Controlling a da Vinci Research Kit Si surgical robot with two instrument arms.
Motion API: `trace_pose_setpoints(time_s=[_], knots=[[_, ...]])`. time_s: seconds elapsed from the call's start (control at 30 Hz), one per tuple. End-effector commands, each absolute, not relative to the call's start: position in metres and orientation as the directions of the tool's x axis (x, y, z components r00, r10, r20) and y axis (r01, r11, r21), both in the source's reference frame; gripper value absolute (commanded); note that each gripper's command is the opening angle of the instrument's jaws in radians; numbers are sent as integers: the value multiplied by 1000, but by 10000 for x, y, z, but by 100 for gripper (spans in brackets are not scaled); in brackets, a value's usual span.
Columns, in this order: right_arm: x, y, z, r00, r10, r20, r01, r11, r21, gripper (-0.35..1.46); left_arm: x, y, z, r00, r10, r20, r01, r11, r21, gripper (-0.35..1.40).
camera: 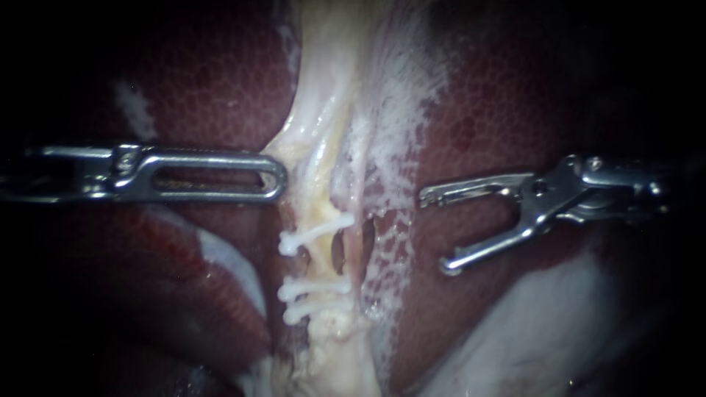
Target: Going back third clip left tube
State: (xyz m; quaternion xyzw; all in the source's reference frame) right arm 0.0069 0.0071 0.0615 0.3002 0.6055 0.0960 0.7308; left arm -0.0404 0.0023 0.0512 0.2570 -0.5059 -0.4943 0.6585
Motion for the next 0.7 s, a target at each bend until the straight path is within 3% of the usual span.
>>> trace_pose_setpoints(time_s=[0.03, 0.27, 0.7], knots=[[67, 73, 611, 242, 500, -832, 223, 806, 549, 60, -404, 22, 513, -1, -911, 412, 391, 379, 838, -35], [63, 77, 594, 225, 468, -855, 227, 828, 513, 60, -404, 22, 513, 1, -911, 412, 389, 380, 839, -35], [74, 70, 593, 214, 416, -884, 234, 857, 460, 60, -405, 22, 513, 1, -911, 412, 389, 380, 839, -35]])
